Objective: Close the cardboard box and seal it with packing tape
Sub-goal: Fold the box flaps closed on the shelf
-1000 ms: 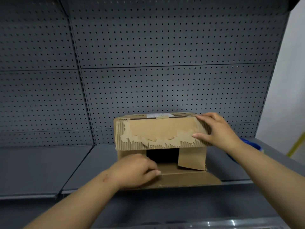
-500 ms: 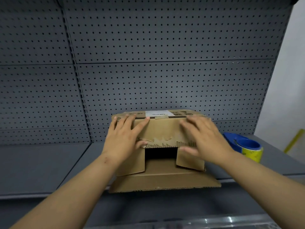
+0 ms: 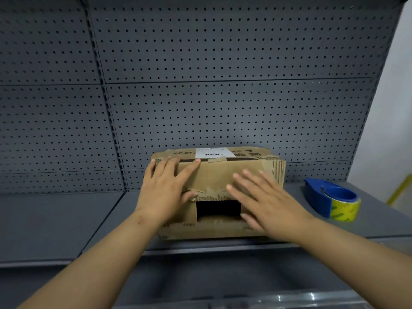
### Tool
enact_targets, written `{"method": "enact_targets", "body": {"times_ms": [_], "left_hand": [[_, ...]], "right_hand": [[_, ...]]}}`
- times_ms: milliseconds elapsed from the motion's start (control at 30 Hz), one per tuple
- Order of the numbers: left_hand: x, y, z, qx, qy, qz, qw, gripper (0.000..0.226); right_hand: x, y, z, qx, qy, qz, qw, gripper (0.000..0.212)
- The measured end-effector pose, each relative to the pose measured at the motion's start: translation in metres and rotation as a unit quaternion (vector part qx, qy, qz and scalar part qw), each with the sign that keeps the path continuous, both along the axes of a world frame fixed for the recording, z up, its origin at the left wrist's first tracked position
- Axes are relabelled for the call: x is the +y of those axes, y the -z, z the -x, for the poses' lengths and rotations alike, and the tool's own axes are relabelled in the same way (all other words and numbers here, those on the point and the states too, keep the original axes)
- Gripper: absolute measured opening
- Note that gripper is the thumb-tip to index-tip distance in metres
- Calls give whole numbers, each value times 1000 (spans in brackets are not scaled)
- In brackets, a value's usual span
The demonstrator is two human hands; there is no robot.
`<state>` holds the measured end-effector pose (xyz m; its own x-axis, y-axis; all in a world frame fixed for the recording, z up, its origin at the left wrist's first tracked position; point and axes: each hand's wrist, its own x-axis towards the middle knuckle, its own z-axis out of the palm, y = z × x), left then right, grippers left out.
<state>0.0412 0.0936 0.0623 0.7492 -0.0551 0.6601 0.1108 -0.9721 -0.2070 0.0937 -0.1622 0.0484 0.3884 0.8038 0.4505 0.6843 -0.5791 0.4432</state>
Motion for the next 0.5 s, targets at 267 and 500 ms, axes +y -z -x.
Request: {"method": "enact_targets", "body": {"times_ms": [267, 500], "left_hand": [[-21, 15, 4, -18, 11, 25, 999, 74], [-21, 25, 2, -30, 24, 21, 999, 84]], "right_hand": [[8, 5, -21, 25, 103, -53, 993, 78], [11, 3, -2, 69, 38, 5, 997, 107]]}}
